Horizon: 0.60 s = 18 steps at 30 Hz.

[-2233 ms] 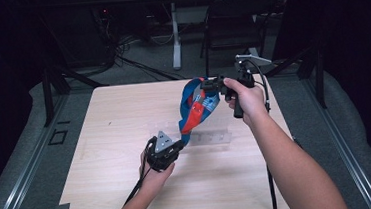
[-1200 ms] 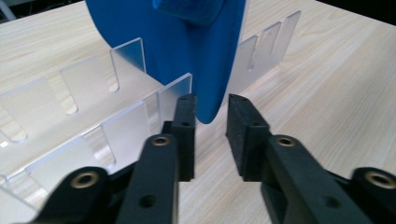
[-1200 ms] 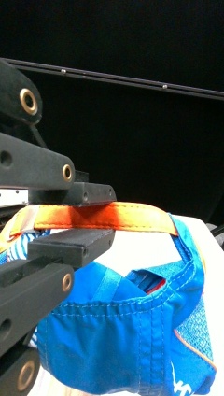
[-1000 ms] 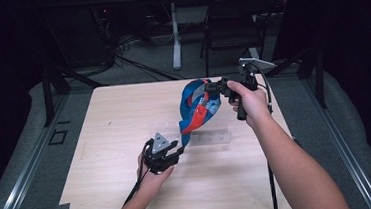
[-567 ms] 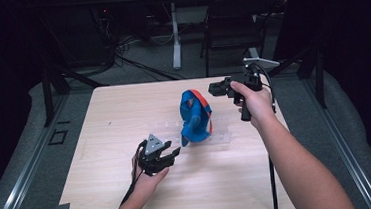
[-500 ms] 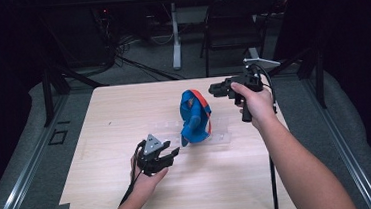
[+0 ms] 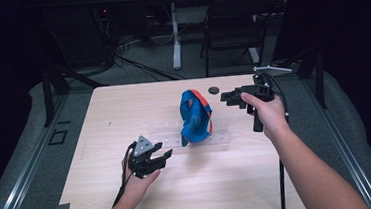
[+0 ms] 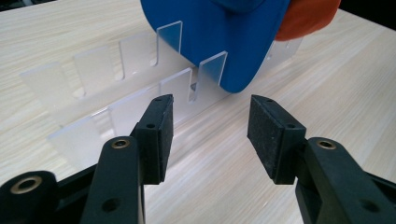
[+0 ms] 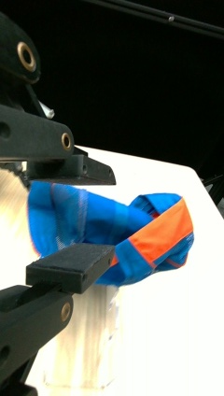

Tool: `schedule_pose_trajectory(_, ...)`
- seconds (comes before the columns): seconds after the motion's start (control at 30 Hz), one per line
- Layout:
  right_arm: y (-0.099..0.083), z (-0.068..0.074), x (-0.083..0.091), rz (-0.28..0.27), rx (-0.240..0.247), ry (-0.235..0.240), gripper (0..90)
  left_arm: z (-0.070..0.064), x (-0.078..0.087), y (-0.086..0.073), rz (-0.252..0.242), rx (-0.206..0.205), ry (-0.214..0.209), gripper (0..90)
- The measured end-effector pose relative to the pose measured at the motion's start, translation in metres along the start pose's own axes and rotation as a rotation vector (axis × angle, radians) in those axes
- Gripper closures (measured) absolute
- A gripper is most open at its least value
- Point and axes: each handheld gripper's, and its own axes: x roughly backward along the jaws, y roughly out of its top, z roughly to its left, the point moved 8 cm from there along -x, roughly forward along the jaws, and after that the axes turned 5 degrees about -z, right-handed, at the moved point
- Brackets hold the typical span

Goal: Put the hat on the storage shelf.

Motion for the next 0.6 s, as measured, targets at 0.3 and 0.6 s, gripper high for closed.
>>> schedule_pose_trajectory(0.3, -0.027, -0.023, 0.021, 0.0, 0.045, -0.041, 59.4, 0.023, 0.023, -0.019, 0.039, 0.043, 0.018, 49.3)
schedule_pose_trajectory(0.6, -0.066, -0.062, 0.033, -0.016, 0.076, -0.105, 58.7, 0.056, 0.048, -0.033, 0.04, 0.095, 0.077, 48.1)
